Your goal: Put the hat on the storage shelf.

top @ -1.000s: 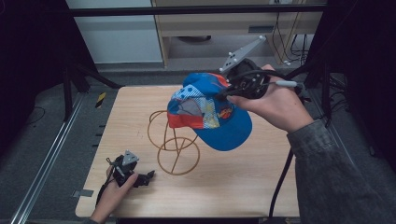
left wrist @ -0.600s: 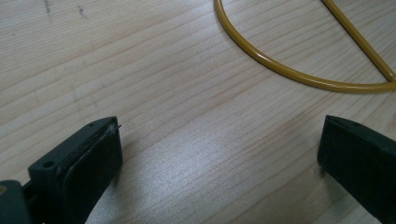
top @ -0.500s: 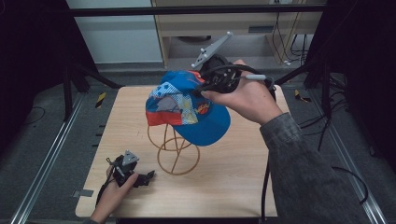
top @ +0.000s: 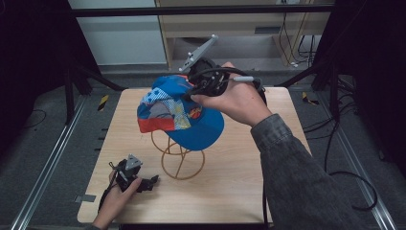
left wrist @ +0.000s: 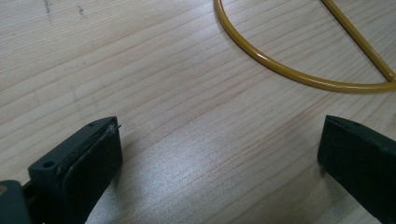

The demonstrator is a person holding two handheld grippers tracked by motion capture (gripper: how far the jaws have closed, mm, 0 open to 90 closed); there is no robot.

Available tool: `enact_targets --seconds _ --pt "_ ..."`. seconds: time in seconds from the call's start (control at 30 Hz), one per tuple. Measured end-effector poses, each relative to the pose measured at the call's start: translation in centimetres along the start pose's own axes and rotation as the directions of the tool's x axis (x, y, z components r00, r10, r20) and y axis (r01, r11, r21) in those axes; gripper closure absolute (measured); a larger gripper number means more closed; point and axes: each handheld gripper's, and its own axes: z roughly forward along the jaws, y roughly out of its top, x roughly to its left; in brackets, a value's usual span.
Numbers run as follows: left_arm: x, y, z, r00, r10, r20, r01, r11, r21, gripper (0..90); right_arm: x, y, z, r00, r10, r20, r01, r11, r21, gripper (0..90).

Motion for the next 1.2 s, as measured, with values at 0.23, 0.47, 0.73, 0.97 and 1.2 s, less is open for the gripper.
enact_targets --seconds 0.23,0.47,0.73,0.97,1.2 --pt "0.0 0.0 0.0 1.0000 0.000 0.000 0.000 1.0000 0.001 0.0 0.4 0.6 1.1 0.9998 -0.011 -0.016 0.012 1.000 0.005 90.0" --pt "0.0 0.0 0.0 1.0000 0.000 0.000 0.000 1.0000 0.001 0.0 0.5 0.9 1.8 0.9996 -0.016 -0.024 0.017 1.000 0.016 90.0" --pt "0.0 0.0 0.0 1.0000 0.000 0.000 0.000 1.0000 0.001 0.0 0.6 1.1 2.4 0.9996 -0.017 -0.023 0.018 0.999 0.028 90.0" --pt "0.0 0.0 0.0 1.0000 0.000 0.000 0.000 1.0000 0.000 0.0 0.8 1.4 3.2 0.9994 -0.029 -0.018 0.030 0.998 0.053 90.0" --pt "0.0 0.0 0.0 1.0000 0.000 0.000 0.000 1.0000 0.000 0.0 1.1 1.5 4.1 0.9993 -0.034 -0.016 0.035 0.997 0.074 90.0"
